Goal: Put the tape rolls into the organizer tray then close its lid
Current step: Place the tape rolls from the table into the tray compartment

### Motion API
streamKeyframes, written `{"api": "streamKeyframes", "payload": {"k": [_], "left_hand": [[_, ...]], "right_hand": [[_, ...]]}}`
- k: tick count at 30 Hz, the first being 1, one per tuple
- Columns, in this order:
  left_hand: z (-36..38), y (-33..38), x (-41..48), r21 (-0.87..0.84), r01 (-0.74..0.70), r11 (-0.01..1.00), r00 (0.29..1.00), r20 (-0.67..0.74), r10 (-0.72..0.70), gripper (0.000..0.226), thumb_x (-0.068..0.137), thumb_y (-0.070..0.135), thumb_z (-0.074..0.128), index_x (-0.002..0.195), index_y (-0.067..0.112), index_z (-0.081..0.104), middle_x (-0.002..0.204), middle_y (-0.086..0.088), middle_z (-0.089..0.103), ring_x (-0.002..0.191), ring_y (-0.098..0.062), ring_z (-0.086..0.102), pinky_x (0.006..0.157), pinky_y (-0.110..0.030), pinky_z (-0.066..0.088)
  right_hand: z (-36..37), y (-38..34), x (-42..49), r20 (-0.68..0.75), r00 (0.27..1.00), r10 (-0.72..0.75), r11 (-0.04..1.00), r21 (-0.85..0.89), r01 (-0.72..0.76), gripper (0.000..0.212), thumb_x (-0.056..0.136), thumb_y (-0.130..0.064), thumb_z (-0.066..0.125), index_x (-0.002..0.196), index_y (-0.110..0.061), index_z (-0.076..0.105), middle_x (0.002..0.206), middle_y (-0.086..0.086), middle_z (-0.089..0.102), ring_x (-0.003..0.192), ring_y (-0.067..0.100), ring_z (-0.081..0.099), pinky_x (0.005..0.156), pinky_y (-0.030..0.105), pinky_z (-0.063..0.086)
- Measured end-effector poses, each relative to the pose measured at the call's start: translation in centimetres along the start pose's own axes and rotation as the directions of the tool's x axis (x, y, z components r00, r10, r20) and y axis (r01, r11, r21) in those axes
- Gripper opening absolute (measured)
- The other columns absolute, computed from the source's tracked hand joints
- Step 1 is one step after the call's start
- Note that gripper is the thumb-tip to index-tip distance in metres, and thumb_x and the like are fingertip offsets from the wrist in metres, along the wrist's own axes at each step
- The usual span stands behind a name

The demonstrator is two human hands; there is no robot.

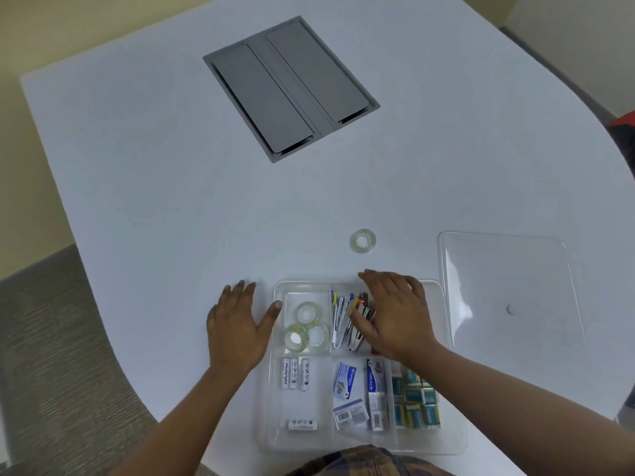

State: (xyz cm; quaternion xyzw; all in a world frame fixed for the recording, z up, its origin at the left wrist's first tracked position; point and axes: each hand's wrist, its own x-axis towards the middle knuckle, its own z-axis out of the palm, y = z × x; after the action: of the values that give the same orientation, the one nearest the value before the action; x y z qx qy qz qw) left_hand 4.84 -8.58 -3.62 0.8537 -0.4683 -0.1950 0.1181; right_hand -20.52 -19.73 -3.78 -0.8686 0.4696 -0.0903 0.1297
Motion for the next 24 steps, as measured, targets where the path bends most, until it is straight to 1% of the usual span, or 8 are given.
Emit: {"api": "streamKeyframes", "payload": {"k": [3,5,8,11,14,19,21,24], "left_hand": [[1.0,-1.4,0.4,-0.072,-0.018,0.997,0.998,0.056,0.022,0.071,0.092,0.063,0.017,0.146,0.019,0.033,0.157,-0.003,0.028,0.147,-0.021,0.015,0.117,-0.047,0.017],[1.8,-2.6,0.4,-0.031,-0.006,0.999,0.996,0.094,0.009,0.074,0.092,0.065,0.014,0.149,0.020,0.024,0.160,0.000,0.016,0.148,-0.020,0.006,0.118,-0.049,0.012],[3.1,-4.1,-0.2,0.118,-0.061,0.991,0.980,0.197,0.037,0.089,0.080,0.075,-0.003,0.151,0.021,-0.003,0.159,0.004,-0.013,0.146,-0.020,-0.014,0.116,-0.051,0.001],[3.9,-5.0,-0.2,0.191,-0.084,0.978,0.962,0.272,0.029,0.092,0.075,0.078,-0.010,0.147,0.020,-0.019,0.156,0.002,-0.026,0.143,-0.021,-0.026,0.115,-0.053,-0.005],[4.1,-5.6,0.5,0.196,-0.095,0.976,0.933,0.359,0.019,0.097,0.070,0.084,-0.006,0.142,0.024,-0.031,0.150,0.004,-0.040,0.137,-0.020,-0.038,0.112,-0.052,-0.014],[3.9,-5.7,1.1,0.202,-0.106,0.974,0.898,0.441,0.006,0.097,0.079,0.077,0.021,0.133,0.029,-0.043,0.143,0.005,-0.051,0.128,-0.020,-0.049,0.109,-0.054,-0.019],[3.7,-5.7,1.3,0.203,-0.114,0.972,0.881,0.472,0.004,0.100,0.079,0.077,0.026,0.129,0.032,-0.047,0.138,0.007,-0.055,0.125,-0.020,-0.052,0.106,-0.052,-0.023],[3.2,-5.7,1.6,0.193,-0.113,0.975,0.850,0.527,-0.006,0.105,0.075,0.082,0.030,0.123,0.036,-0.051,0.131,0.011,-0.060,0.121,-0.019,-0.055,0.101,-0.048,-0.027]], "right_hand": [[-1.1,-0.2,3.9,0.028,0.993,0.114,0.986,0.119,-0.116,0.050,0.097,-0.053,0.043,0.126,-0.016,0.058,0.121,0.006,0.067,0.108,0.026,0.060,0.091,0.040,0.043],[-1.5,0.4,6.3,0.074,0.986,0.147,0.974,0.164,-0.157,0.046,0.098,-0.045,0.049,0.133,-0.015,0.053,0.128,0.009,0.063,0.112,0.029,0.058,0.091,0.041,0.047],[-1.6,1.6,8.9,0.146,0.974,0.172,0.969,0.155,-0.194,0.055,0.096,-0.034,0.057,0.146,-0.020,0.040,0.141,0.007,0.053,0.124,0.028,0.052,0.097,0.043,0.048],[-1.1,2.6,10.5,0.246,0.955,0.169,0.975,0.098,-0.198,0.063,0.092,-0.029,0.064,0.148,-0.025,0.037,0.144,0.003,0.048,0.127,0.027,0.050,0.096,0.042,0.049],[-0.5,3.3,11.1,0.352,0.926,0.138,0.990,-0.029,-0.137,0.066,0.088,-0.027,0.070,0.147,-0.030,0.040,0.143,0.002,0.049,0.126,0.026,0.047,0.092,0.041,0.051],[-0.3,3.4,12.0,0.275,0.955,0.114,0.993,-0.064,-0.100,0.052,0.086,-0.024,0.068,0.136,-0.029,0.054,0.126,0.003,0.060,0.111,0.029,0.059,0.083,0.039,0.053],[-0.7,2.7,12.2,0.233,0.964,0.125,0.992,0.004,-0.130,0.051,0.086,-0.029,0.067,0.135,-0.026,0.055,0.122,0.005,0.062,0.107,0.029,0.062,0.083,0.040,0.054],[-1.9,0.2,11.3,0.168,0.981,0.093,0.966,0.224,-0.130,0.048,0.085,-0.035,0.068,0.131,-0.030,0.054,0.117,0.000,0.063,0.096,0.021,0.064,0.077,0.036,0.053]]}}
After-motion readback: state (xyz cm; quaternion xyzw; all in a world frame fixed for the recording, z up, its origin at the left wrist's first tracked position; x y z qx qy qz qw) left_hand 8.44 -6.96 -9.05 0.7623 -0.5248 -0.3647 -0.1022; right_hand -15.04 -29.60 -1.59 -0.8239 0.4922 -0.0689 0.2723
